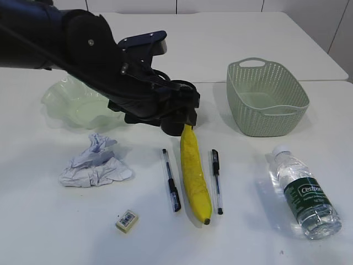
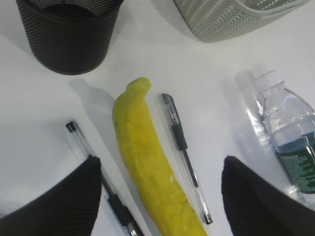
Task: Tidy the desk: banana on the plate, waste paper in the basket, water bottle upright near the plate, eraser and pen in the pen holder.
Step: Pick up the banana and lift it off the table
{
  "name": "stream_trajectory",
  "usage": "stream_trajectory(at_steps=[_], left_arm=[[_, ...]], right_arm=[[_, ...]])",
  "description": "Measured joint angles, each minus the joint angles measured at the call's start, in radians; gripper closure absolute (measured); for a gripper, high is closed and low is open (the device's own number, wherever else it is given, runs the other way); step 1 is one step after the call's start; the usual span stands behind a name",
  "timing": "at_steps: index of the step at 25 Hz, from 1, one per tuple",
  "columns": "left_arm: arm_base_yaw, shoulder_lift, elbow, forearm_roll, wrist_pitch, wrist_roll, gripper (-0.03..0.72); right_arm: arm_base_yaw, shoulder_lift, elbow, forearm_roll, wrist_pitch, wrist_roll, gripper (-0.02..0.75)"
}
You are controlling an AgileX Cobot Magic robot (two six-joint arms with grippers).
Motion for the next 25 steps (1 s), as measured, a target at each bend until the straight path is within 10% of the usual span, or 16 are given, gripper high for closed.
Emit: stream_trajectory(at_steps=[25], left_arm=[[0.0,0.234,-0.073,-0.127,-0.06,-0.054,0.156]], right_arm=[[0.0,0.0,0.0,0.0,0.004,0.0,0.242]])
